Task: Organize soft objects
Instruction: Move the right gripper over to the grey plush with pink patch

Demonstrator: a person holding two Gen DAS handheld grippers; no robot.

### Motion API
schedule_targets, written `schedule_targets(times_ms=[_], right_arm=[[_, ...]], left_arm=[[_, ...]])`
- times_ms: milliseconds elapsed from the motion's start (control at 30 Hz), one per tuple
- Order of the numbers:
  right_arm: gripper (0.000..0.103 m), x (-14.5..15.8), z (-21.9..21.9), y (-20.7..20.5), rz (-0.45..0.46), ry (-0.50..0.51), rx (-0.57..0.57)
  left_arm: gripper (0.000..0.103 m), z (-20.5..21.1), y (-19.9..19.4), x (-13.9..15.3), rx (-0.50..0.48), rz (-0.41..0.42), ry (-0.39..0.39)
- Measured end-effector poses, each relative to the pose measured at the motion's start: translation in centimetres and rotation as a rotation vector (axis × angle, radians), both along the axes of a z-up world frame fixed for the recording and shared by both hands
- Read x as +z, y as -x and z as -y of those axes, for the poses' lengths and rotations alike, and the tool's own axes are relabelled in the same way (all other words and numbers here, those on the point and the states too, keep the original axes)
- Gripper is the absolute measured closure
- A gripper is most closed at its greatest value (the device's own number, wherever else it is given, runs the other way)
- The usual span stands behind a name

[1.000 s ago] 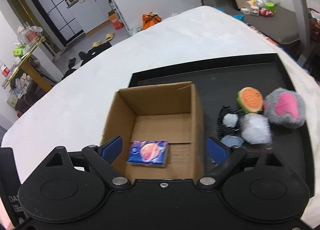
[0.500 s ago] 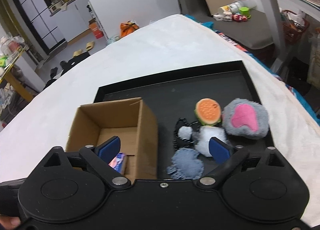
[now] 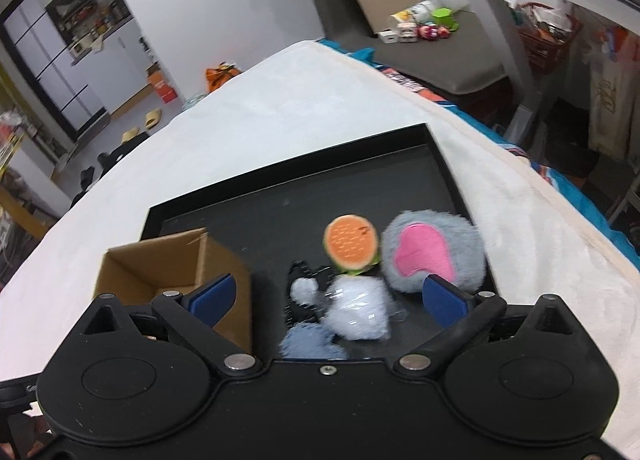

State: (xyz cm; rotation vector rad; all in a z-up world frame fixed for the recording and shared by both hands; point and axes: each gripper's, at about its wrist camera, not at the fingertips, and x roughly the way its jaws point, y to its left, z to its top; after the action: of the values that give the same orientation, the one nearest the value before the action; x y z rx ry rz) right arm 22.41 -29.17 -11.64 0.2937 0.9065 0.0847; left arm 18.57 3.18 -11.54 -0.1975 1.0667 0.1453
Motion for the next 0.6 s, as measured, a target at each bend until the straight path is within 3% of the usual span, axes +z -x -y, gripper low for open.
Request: schedule_targets(times_ms=[267, 600], right_arm=[[0.002, -2.3, 3.2, -0.8, 0.002, -0.036, -0.083], [0.002, -5.0, 5.4, -2.2, -0.067, -0.071, -0.153]], left_arm=[[0.027, 0.8, -0.8, -0.5, 0.009, -0.019, -0.054], [0.027, 2.2, -2.1, -1.3, -0.002, -0.046, -0.120]])
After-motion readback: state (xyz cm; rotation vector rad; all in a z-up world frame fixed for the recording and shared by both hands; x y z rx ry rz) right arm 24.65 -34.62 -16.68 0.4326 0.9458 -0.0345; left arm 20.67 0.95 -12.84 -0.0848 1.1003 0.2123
